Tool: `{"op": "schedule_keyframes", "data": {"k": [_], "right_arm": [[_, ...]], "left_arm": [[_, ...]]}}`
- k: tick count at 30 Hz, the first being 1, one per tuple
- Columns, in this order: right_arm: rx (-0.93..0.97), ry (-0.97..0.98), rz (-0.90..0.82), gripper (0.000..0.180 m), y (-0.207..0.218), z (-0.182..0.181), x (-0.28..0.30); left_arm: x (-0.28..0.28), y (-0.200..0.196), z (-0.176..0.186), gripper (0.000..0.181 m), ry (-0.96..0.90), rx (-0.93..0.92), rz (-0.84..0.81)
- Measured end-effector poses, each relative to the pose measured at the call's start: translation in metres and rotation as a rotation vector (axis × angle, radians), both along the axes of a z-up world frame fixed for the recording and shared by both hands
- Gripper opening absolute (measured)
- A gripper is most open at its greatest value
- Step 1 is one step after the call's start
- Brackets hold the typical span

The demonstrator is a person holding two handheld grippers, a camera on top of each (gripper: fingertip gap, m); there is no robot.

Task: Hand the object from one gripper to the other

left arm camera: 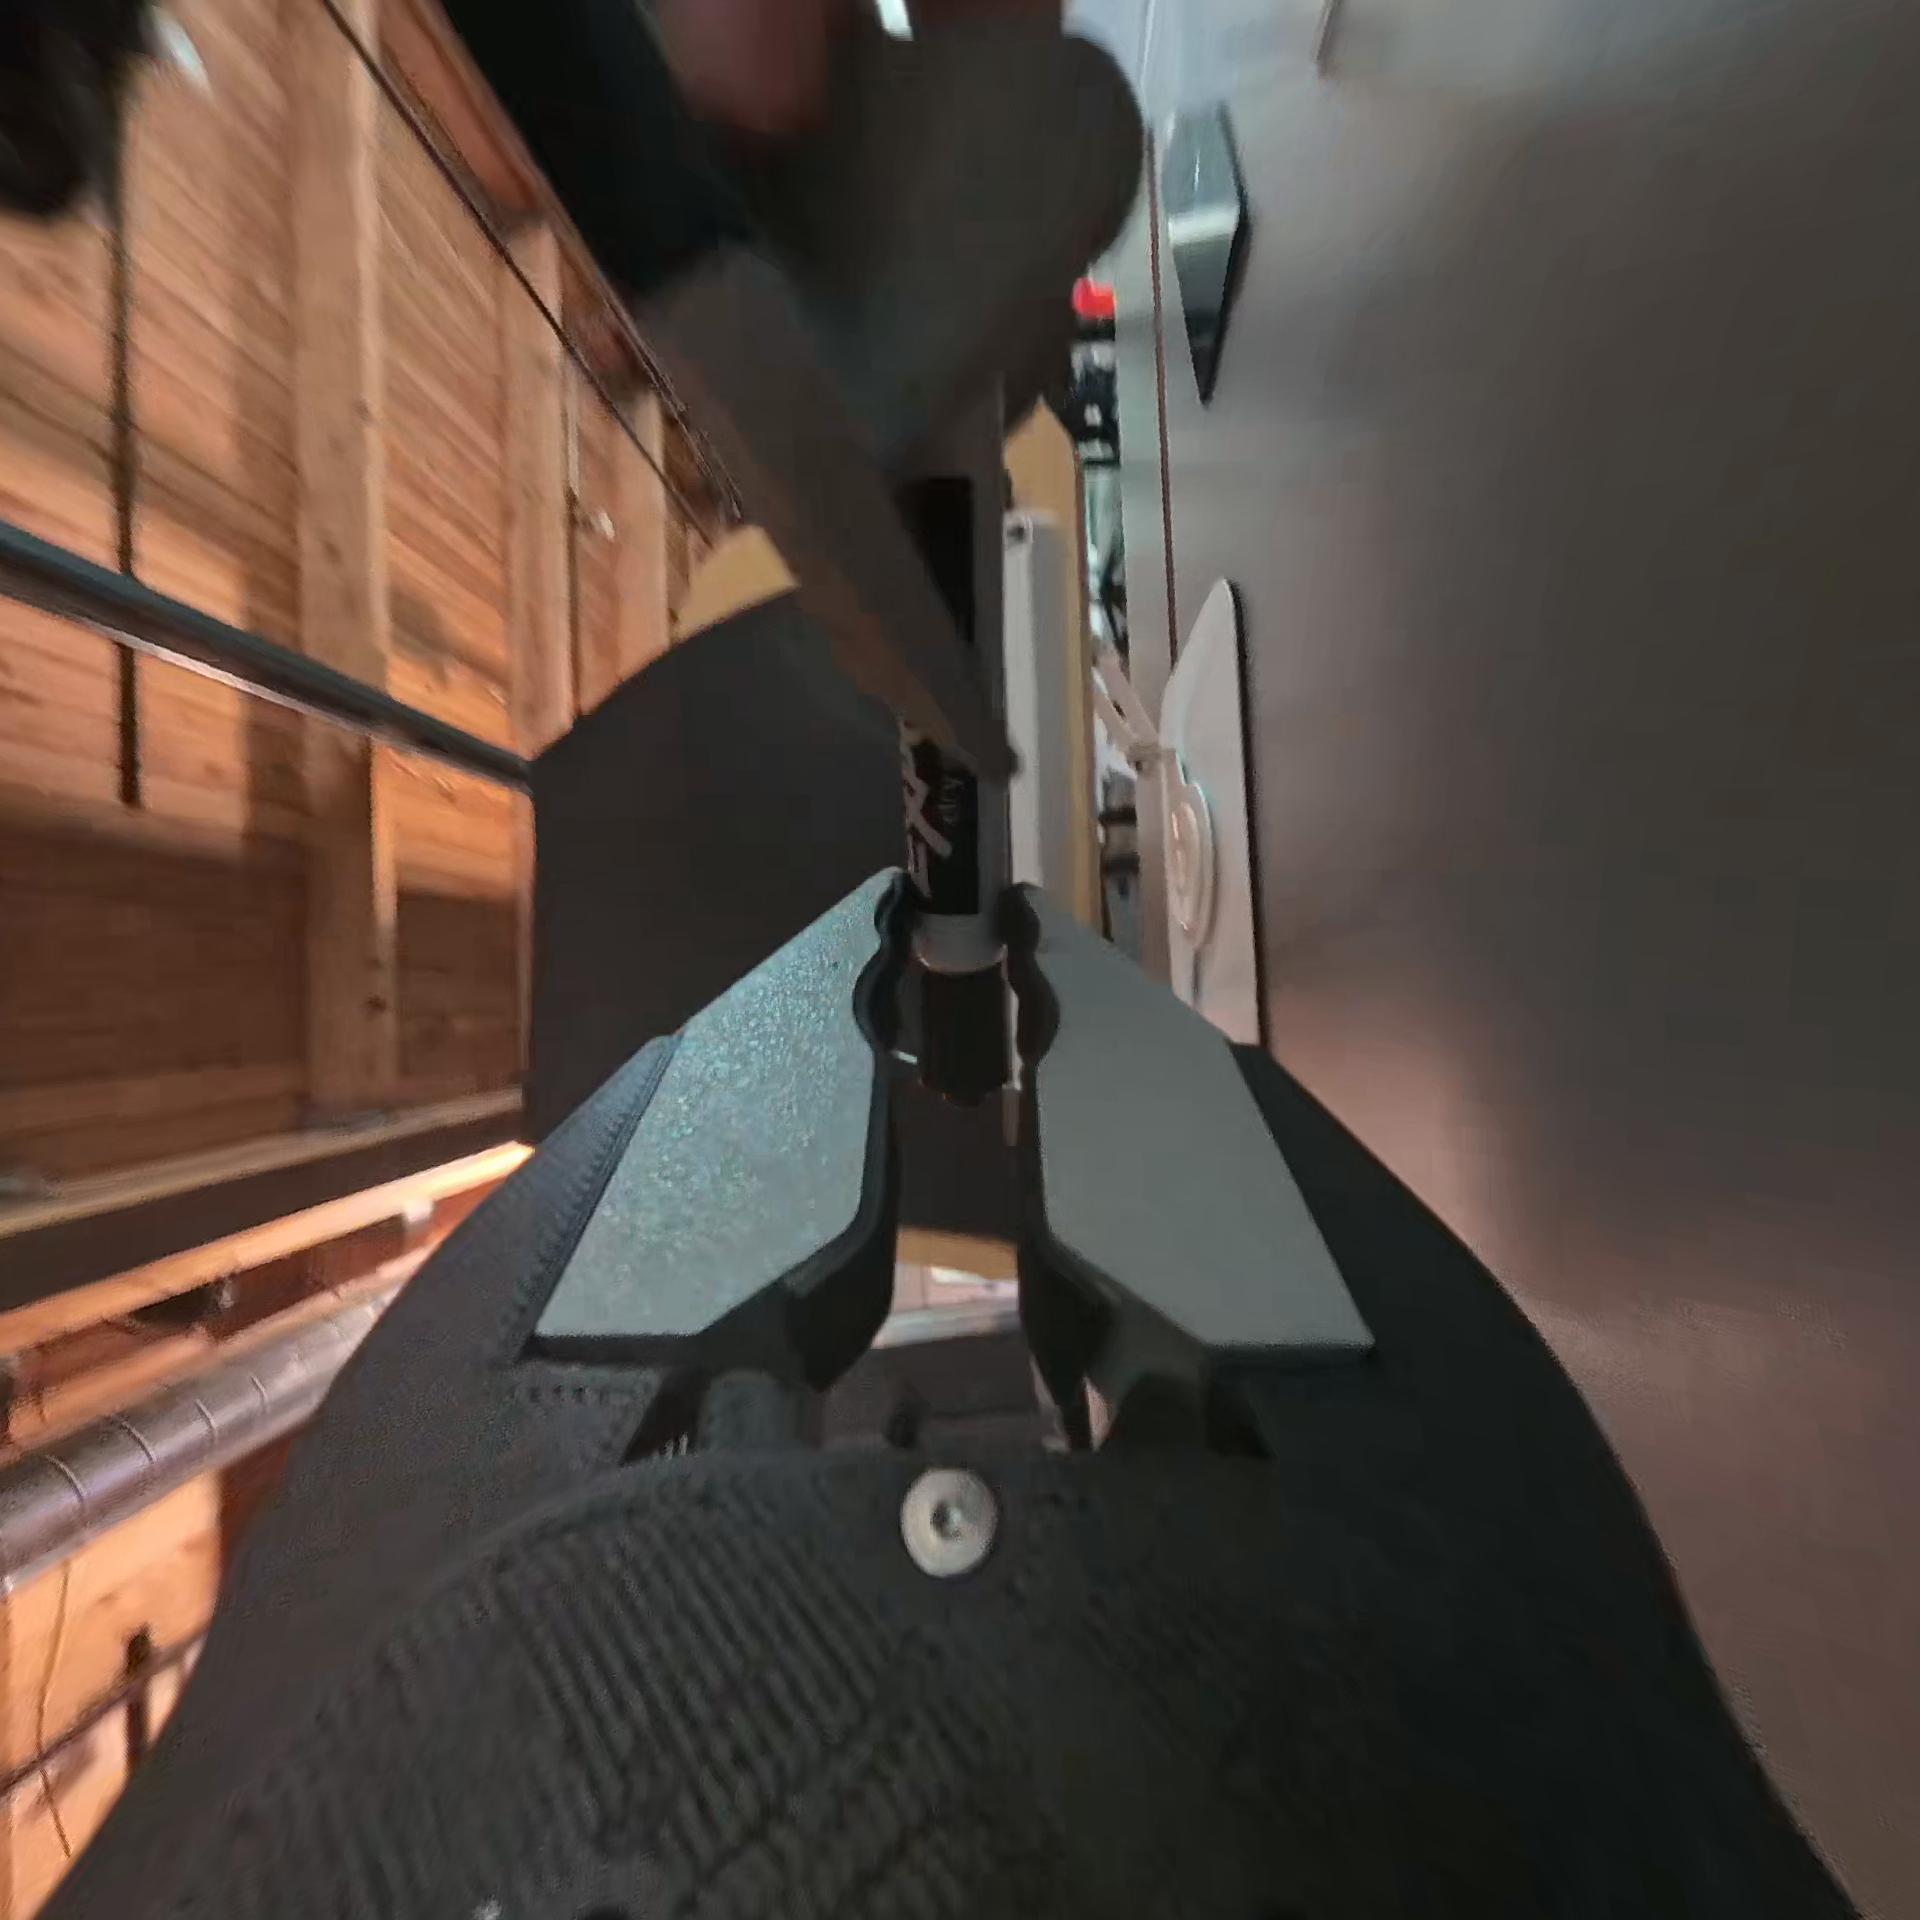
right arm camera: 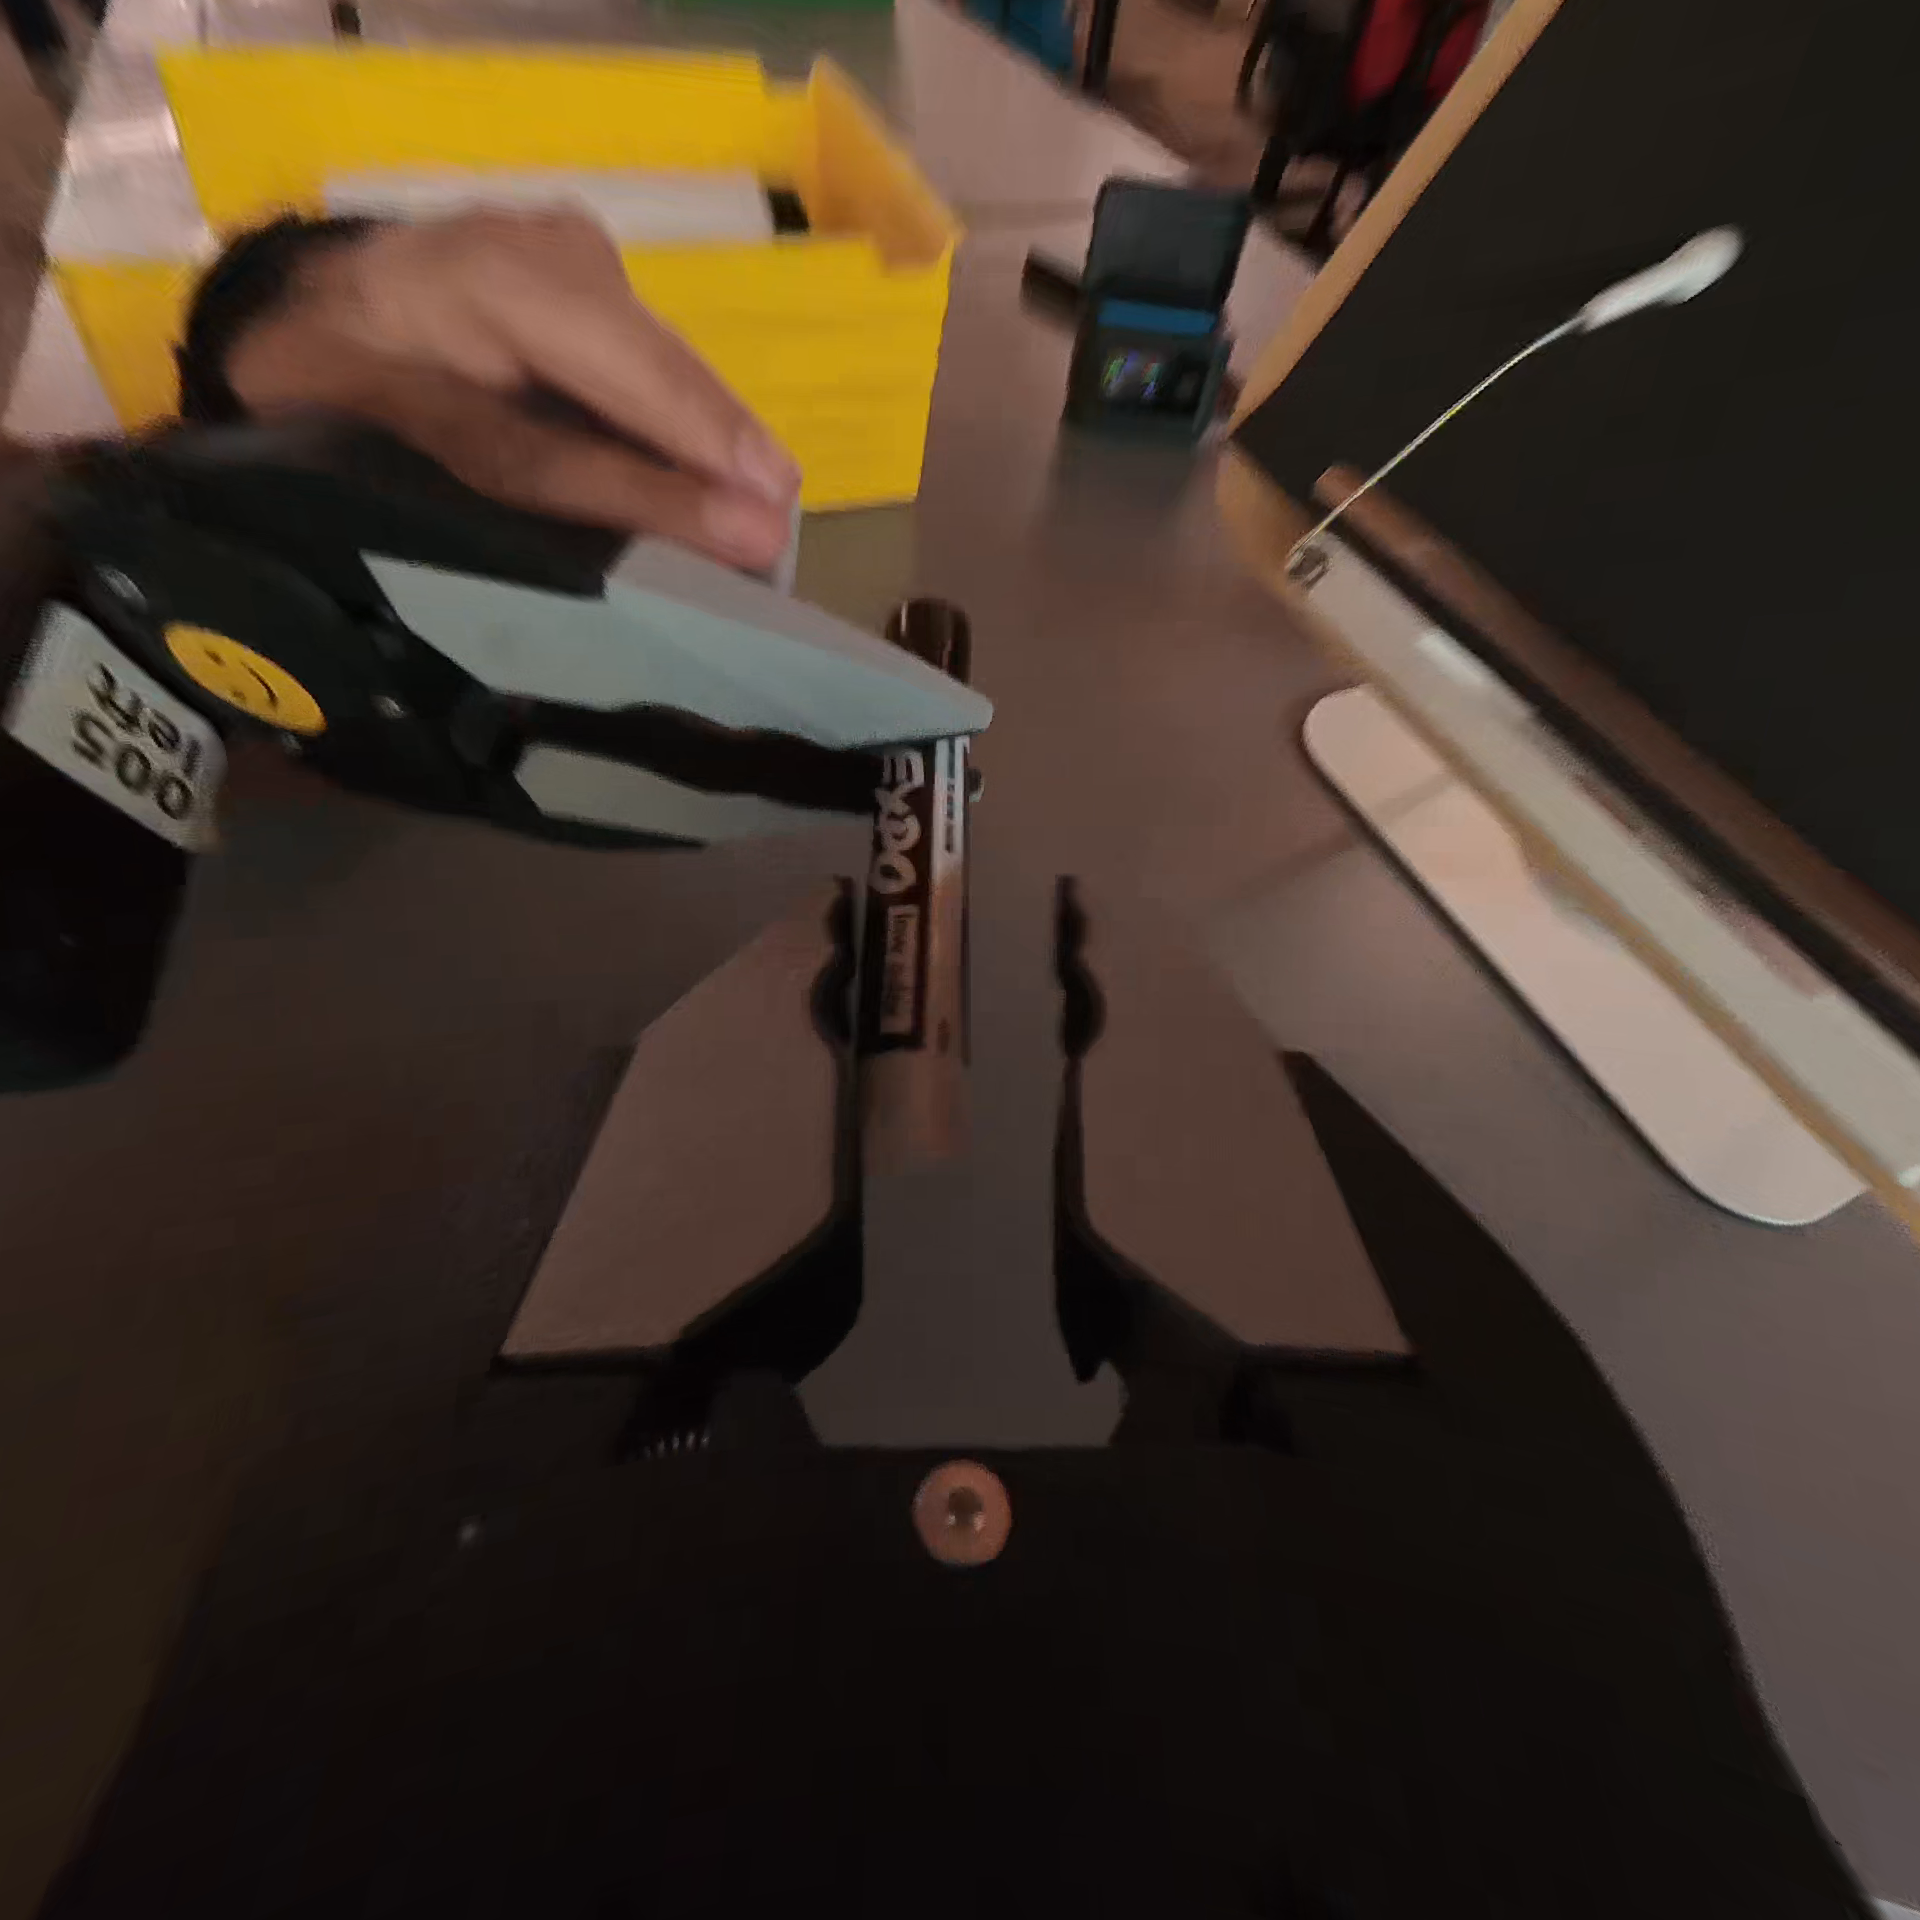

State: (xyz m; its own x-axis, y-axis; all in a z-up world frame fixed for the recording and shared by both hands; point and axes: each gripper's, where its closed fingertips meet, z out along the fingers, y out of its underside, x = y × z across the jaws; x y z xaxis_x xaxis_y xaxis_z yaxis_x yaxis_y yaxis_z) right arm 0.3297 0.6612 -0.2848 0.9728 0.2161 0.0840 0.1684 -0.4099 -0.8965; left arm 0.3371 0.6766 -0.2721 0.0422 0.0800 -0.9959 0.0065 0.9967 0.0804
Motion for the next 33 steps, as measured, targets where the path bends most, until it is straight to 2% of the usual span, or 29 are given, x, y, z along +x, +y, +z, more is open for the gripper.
{"op": "schedule_keyframes", "data": {"k": [1,5,9,12,14,17,19,21,24,27,29,33], "right_arm": [[-0.044,-0.003,0.028,0.016,-0.001,-0.009,-0.005],[-0.106,-0.088,-0.020,0.016,0.000,-0.022,0.007],[0.030,-0.172,-0.159,0.015,-0.003,0.002,0.039],[0.201,-0.348,-0.184,0.015,-0.009,0.032,0.045],[0.294,-0.469,-0.183,0.015,-0.011,0.048,0.039],[0.378,-0.516,-0.157,0.016,-0.009,0.060,0.020],[0.410,-0.513,-0.115,0.016,-0.005,0.062,0.004],[0.388,-0.554,-0.087,0.015,0.000,0.054,-0.006],[0.390,-0.557,-0.070,0.016,0.005,0.050,-0.013],[0.371,-0.525,-0.057,0.016,0.006,0.046,-0.014],[0.318,-0.475,-0.039,0.018,0.008,0.037,-0.013],[0.167,-0.218,-0.006,0.029,0.008,0.014,-0.004]], "left_arm": [[-0.002,-0.004,0.000,0.015,-0.006,0.012,-0.025],[0.000,0.001,0.000,0.017,-0.023,-0.096,-0.011],[-0.001,0.009,0.012,0.020,0.045,-0.566,-0.043],[-0.001,0.003,0.005,0.032,0.256,-1.000,-0.104],[-0.005,-0.010,0.012,0.031,0.348,-1.244,-0.218],[-0.011,-0.021,0.032,0.034,0.388,-1.507,-0.365],[-0.014,-0.029,0.039,0.043,0.432,-1.602,-0.429],[-0.017,-0.032,0.050,0.047,0.406,-1.650,-0.482],[-0.024,-0.028,0.065,0.027,0.333,-1.660,-0.552],[-0.028,-0.035,0.066,0.017,0.373,-1.585,-0.566],[-0.026,-0.034,0.063,0.016,0.335,-1.476,-0.511],[-0.024,-0.018,0.060,0.015,0.117,-1.036,-0.334]]}}
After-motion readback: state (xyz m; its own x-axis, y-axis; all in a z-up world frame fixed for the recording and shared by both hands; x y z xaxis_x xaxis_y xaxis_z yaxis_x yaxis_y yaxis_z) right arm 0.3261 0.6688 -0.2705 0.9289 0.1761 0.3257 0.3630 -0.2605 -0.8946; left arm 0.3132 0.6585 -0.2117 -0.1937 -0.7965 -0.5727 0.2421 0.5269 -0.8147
